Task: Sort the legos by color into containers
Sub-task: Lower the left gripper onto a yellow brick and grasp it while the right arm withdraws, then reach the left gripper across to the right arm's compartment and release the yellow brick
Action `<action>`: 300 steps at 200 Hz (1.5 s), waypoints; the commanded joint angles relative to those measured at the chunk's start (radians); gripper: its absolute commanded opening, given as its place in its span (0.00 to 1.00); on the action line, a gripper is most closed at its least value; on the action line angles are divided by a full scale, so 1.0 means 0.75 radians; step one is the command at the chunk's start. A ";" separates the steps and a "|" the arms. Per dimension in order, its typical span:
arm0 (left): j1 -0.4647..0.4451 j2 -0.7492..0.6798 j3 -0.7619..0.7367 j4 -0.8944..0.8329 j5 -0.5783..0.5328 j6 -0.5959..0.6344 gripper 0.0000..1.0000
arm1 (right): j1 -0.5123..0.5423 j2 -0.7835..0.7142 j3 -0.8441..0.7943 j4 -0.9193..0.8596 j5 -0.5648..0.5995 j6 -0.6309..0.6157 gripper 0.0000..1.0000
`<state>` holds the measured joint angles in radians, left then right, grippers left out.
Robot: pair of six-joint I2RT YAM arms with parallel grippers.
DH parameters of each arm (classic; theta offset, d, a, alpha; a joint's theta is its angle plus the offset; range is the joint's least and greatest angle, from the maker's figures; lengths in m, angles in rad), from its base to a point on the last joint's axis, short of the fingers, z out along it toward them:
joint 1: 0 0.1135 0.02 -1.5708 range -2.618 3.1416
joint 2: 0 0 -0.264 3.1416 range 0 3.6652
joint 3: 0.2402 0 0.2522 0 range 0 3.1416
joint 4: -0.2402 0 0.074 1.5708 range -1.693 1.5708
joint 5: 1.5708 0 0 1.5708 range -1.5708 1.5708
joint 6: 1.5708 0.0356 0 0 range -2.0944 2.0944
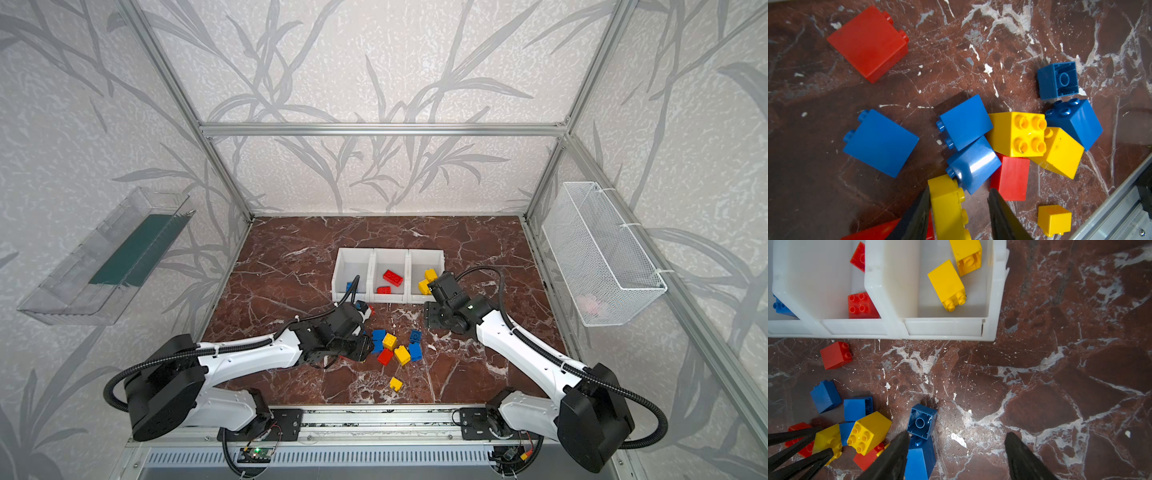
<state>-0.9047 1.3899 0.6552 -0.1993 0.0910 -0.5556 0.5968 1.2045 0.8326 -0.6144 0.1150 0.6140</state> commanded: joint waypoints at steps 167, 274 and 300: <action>-0.029 0.066 0.380 -0.167 -0.203 0.222 0.22 | 0.005 -0.224 -0.024 -0.081 0.139 0.015 0.71; 0.103 0.752 1.192 -0.018 -0.060 0.473 0.22 | -0.014 -0.507 -0.080 -0.222 0.229 -0.032 0.70; 0.142 0.876 1.294 0.042 -0.004 0.421 0.22 | -0.014 -0.551 -0.110 -0.246 0.210 -0.008 0.70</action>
<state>-0.8249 1.9907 1.5539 -0.2230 0.0433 -0.2379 0.5900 0.8253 0.7742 -0.7532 0.2703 0.5976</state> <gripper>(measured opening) 0.241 0.703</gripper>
